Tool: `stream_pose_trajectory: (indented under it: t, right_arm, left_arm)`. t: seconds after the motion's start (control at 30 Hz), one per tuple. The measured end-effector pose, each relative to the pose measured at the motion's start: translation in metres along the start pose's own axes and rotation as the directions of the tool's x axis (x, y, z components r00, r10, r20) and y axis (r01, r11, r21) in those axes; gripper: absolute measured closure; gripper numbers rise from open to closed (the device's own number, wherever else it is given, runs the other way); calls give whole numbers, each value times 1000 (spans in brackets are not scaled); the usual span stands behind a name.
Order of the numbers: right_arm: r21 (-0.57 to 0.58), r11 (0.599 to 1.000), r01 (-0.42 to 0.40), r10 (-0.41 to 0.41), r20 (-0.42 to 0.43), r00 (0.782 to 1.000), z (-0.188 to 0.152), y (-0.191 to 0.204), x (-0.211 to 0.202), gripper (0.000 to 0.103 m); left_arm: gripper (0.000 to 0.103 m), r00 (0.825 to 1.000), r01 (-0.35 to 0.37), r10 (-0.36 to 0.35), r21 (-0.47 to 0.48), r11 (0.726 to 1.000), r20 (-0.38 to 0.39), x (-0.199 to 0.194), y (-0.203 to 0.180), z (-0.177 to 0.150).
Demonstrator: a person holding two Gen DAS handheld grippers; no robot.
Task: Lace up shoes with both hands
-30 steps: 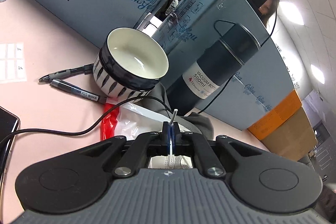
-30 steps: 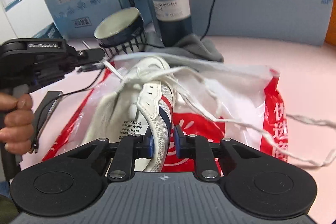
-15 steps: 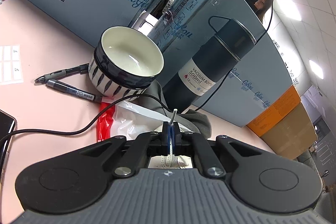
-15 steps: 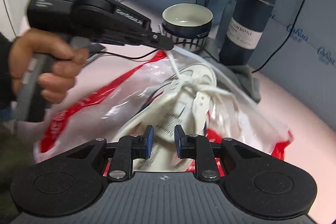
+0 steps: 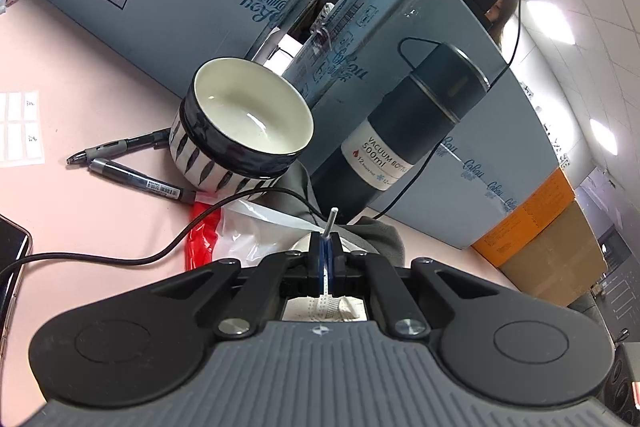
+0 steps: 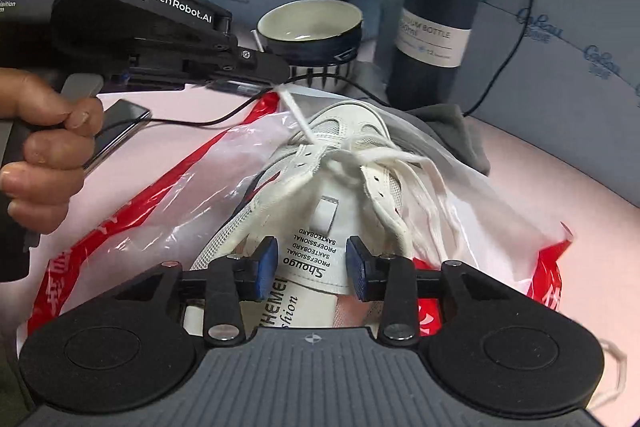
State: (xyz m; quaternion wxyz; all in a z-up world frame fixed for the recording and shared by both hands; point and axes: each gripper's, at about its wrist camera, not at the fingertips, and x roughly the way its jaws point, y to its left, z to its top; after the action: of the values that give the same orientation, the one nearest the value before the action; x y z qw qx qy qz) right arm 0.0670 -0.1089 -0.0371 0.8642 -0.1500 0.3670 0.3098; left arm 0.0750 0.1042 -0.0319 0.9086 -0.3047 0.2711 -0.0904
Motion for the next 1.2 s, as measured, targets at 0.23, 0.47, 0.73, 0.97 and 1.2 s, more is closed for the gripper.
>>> stream_pose_trajectory:
  t: [0.23, 0.47, 0.73, 0.97, 1.2]
  right_arm:
    - [31, 1000, 2, -3, 7, 1000, 0, 0, 2, 66]
    - [58, 998, 2, -2, 11, 1000, 0, -2, 1, 66]
    - [63, 998, -3, 2, 11, 1000, 0, -3, 1, 65]
    - [75, 997, -9, 8, 15, 1000, -1, -5, 0, 65]
    - [82, 997, -13, 11, 18, 1000, -2, -6, 0, 65]
  left_arm:
    - [102, 1000, -26, 26, 24, 999, 13, -9, -2, 1]
    - [102, 994, -78, 77, 7, 997, 81, -34, 5, 14]
    - [102, 968, -127, 129, -24, 992, 215, -79, 10, 40]
    - [102, 917, -190, 204, -73, 979, 342, -123, 18, 58]
    - [102, 858, -256, 284, -124, 959, 428, -161, 32, 66]
